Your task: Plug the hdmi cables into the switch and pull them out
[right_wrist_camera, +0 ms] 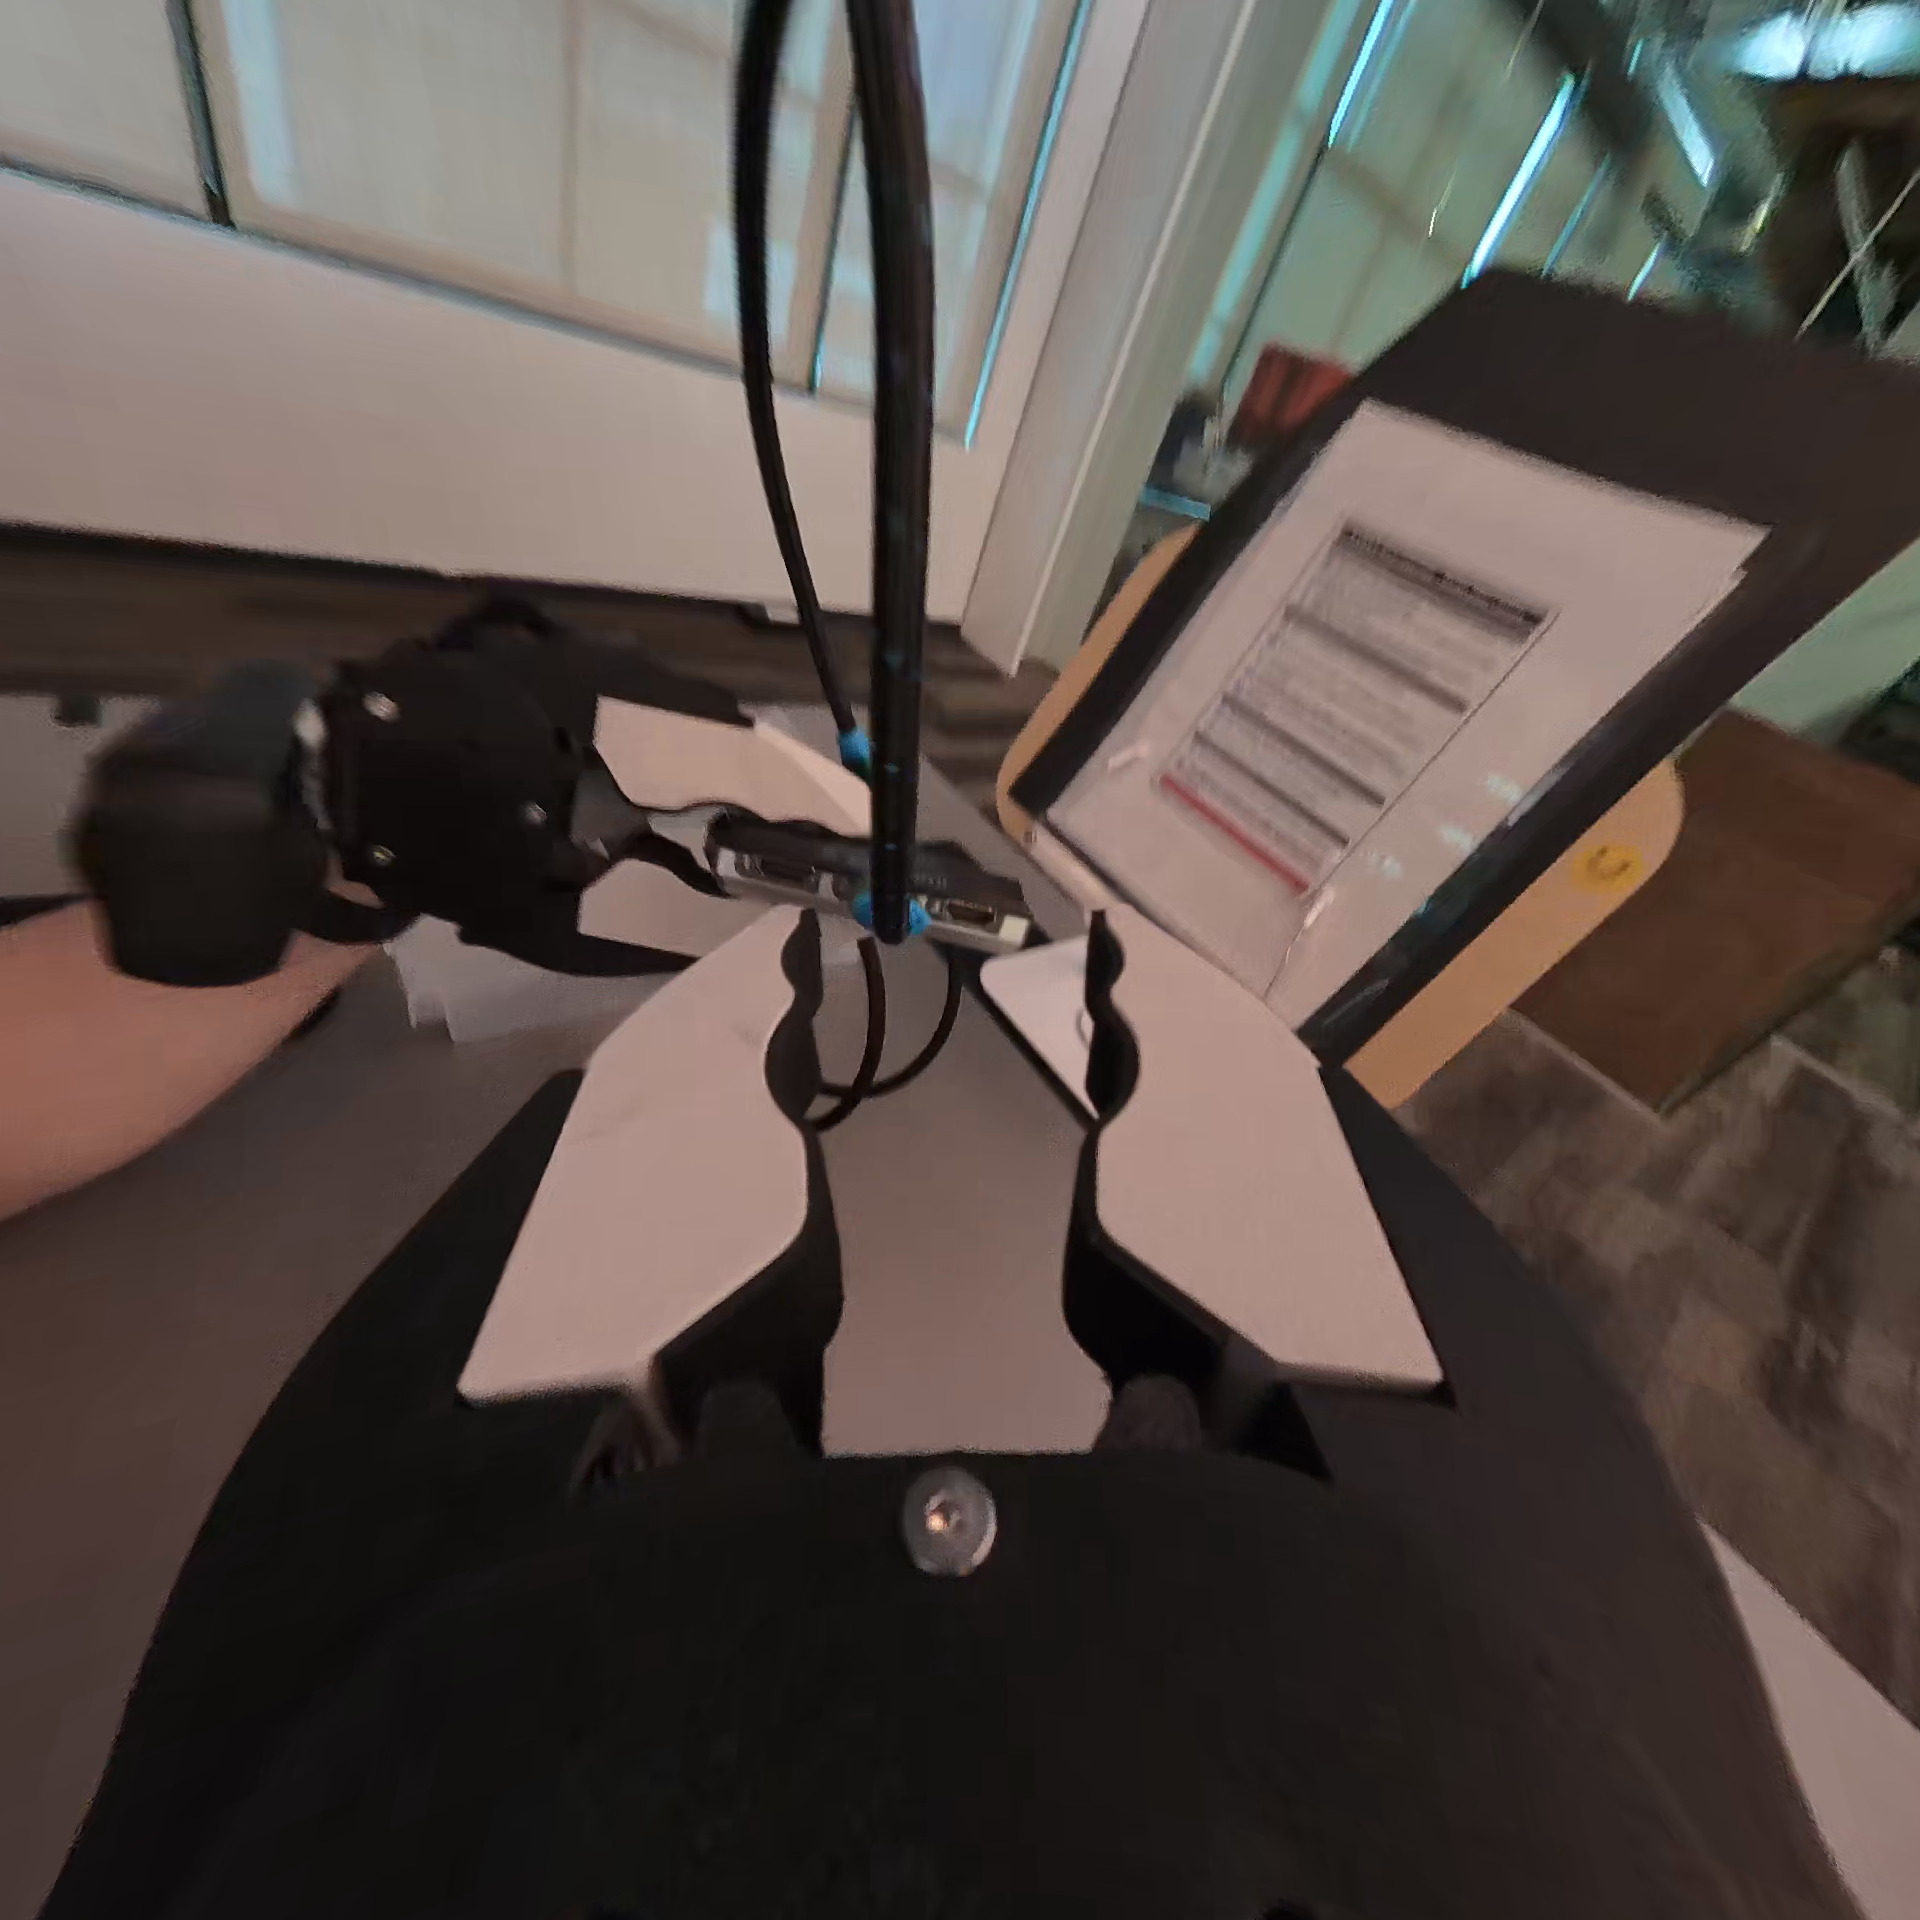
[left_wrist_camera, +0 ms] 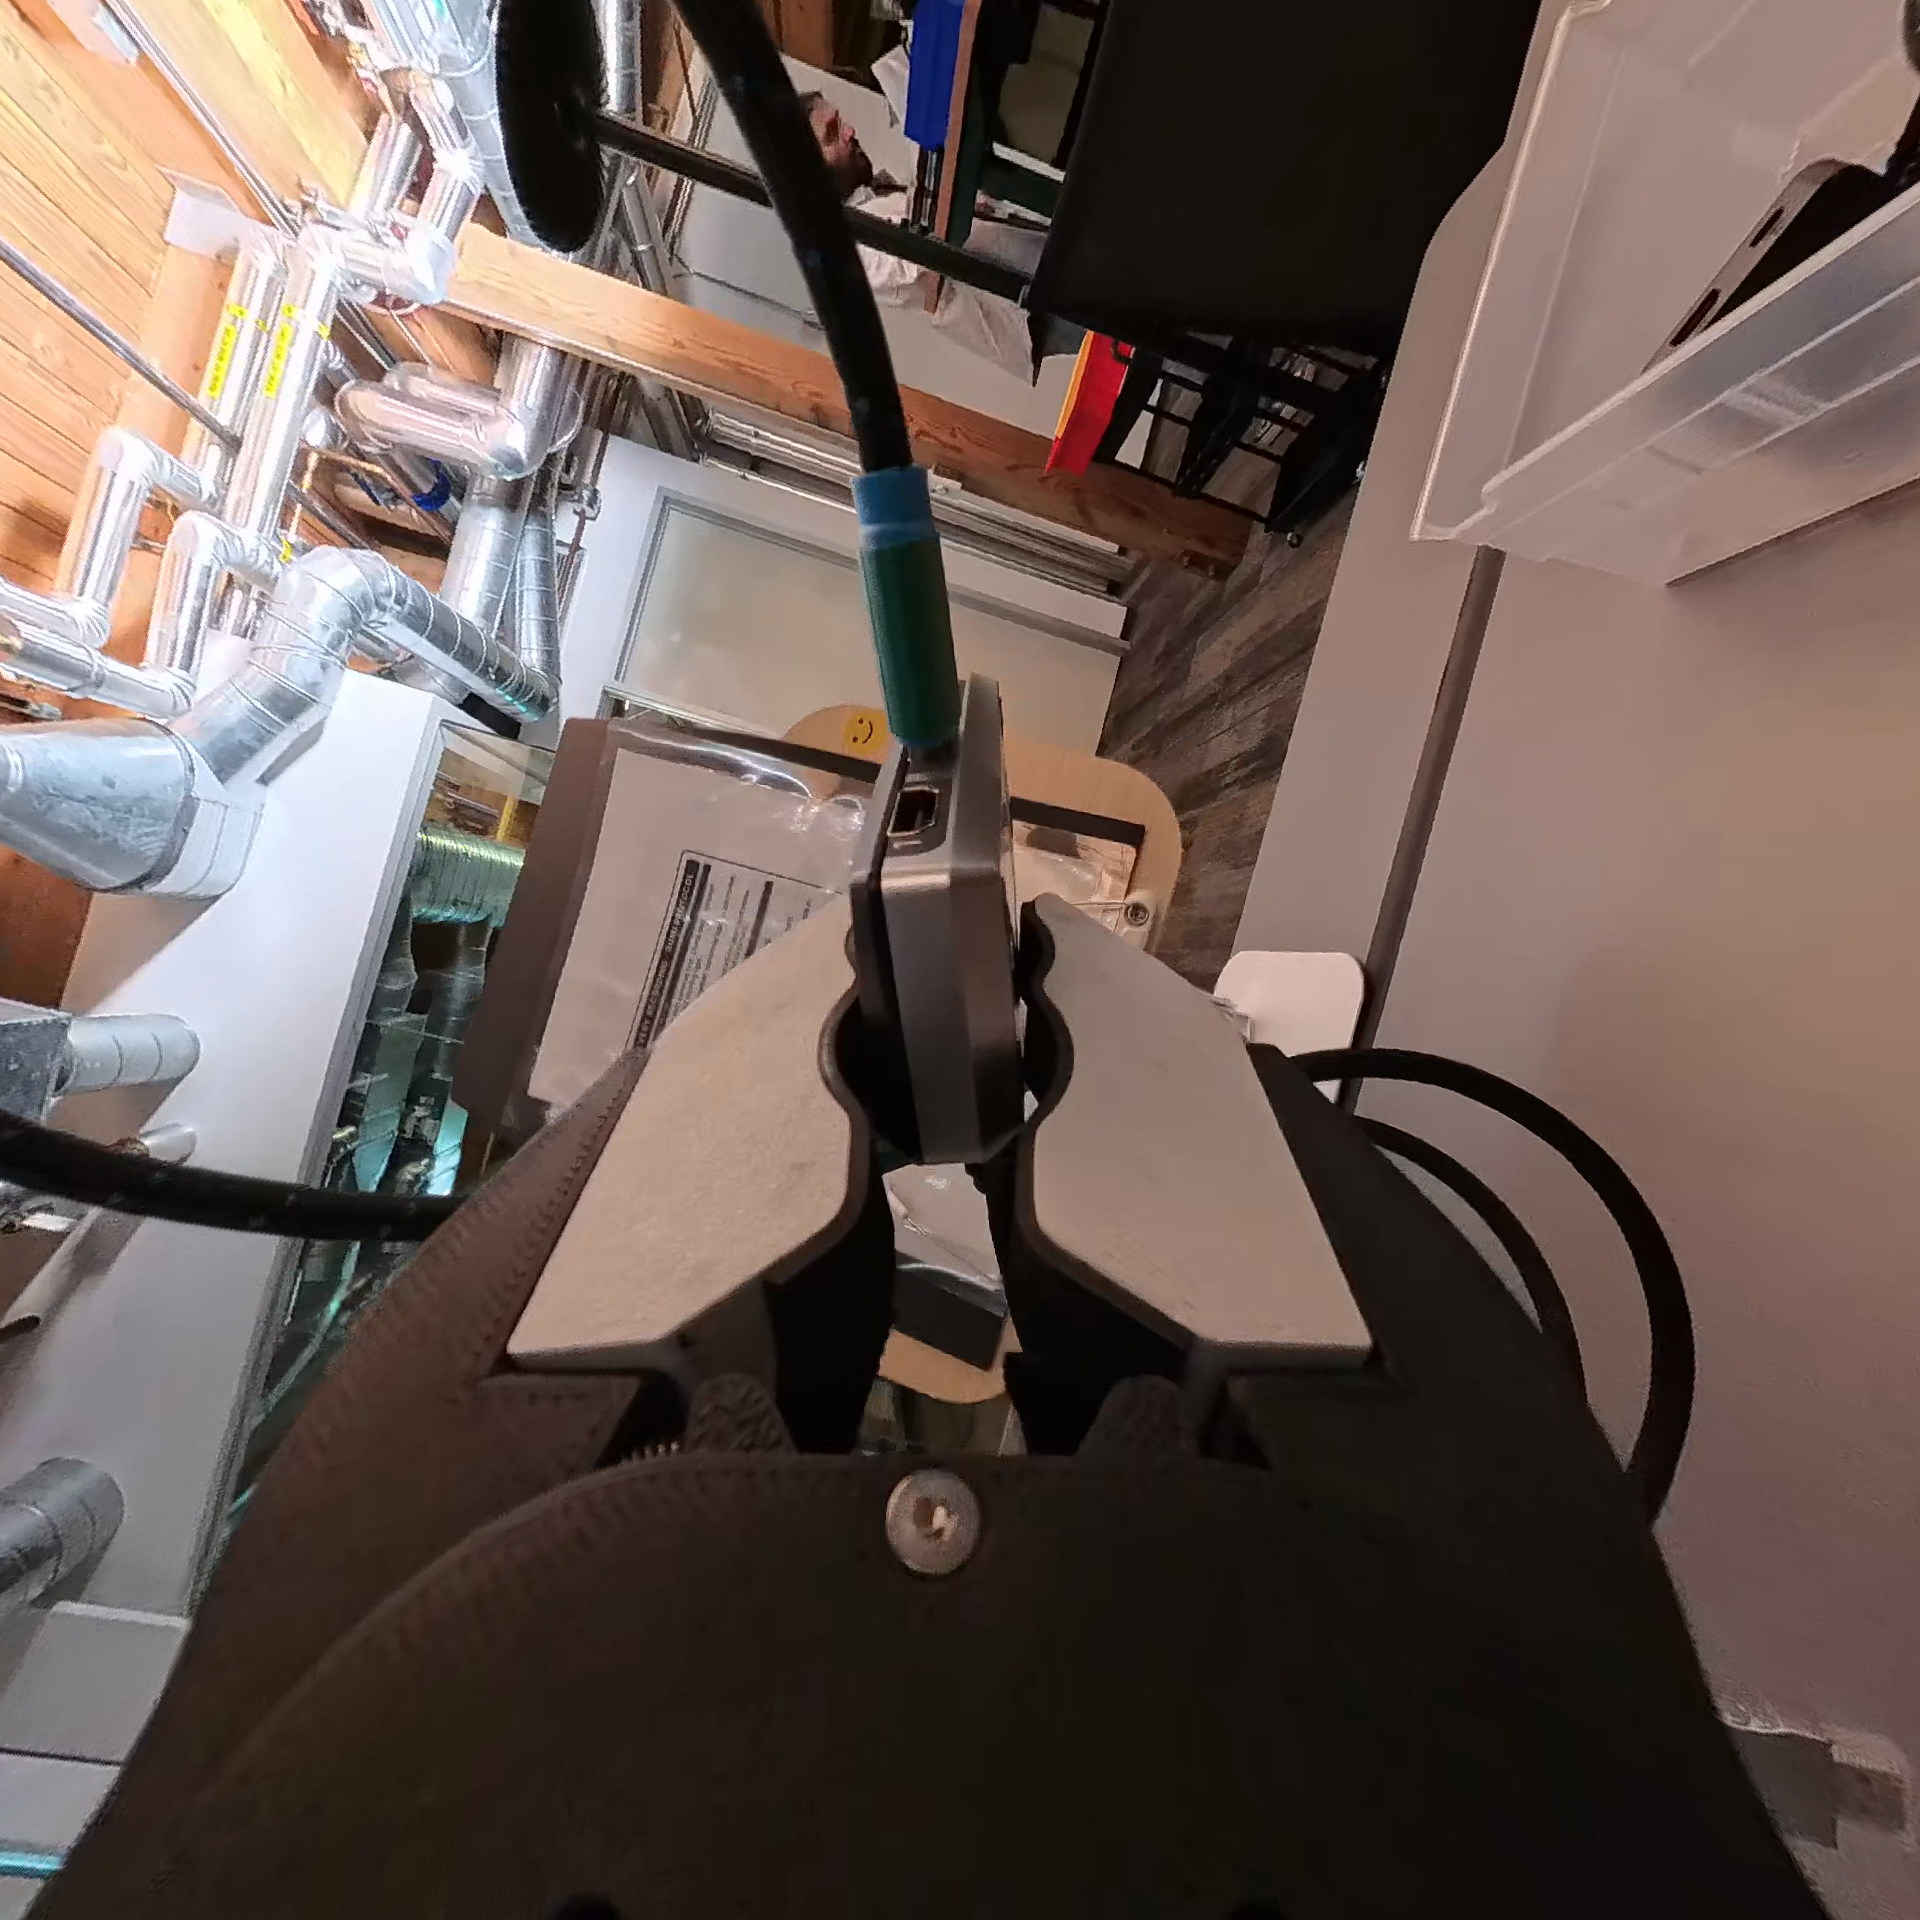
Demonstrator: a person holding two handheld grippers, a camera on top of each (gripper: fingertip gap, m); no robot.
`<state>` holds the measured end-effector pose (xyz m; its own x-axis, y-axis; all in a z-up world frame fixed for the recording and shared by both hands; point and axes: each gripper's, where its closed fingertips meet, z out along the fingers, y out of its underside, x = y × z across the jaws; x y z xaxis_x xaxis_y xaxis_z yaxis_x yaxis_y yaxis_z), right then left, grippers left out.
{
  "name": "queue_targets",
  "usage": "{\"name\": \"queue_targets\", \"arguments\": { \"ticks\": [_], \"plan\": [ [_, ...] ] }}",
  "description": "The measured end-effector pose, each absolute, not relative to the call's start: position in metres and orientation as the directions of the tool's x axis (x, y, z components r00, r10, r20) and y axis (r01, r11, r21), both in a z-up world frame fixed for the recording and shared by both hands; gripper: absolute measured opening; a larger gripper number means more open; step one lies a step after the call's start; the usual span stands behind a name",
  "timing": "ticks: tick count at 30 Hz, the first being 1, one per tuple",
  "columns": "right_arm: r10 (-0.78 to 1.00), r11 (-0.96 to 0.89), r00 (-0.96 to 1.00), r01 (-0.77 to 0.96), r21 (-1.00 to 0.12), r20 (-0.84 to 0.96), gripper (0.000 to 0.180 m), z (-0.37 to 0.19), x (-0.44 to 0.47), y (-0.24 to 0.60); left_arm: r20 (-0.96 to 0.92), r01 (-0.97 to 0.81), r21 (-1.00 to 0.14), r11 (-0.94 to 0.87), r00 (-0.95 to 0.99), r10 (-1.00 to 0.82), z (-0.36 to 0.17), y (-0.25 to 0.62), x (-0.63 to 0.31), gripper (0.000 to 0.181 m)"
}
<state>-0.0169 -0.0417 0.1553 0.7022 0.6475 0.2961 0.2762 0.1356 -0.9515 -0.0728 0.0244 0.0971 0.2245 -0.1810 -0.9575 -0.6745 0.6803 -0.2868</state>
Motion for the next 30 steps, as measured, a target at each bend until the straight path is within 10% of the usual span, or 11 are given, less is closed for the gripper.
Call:
{"name": "queue_targets", "arguments": {
  "ticks": [1,12,30],
  "plan": [
    [0.66,0.108,0.696,0.285,-0.952,0.283,0.05,0.148,-0.022,-0.036,-0.959,-0.674,-0.283,0.683,0.222,-0.179,0.097,0.023,-0.071,0.021],
    [0.738,-0.02,0.657,0.246,-0.969,0.152,0.021,0.117,-0.047,-0.015,-0.966,-0.671,-0.255,0.696,0.2,-0.161,0.094,0.019,-0.061,0.021],
    [0.744,-0.06,0.663,0.197,-0.979,0.088,0.022,0.118,-0.044,-0.01,-0.961,-0.673,-0.268,0.689,0.231,-0.149,0.096,0.024,-0.06,0.022]
  ]
}}
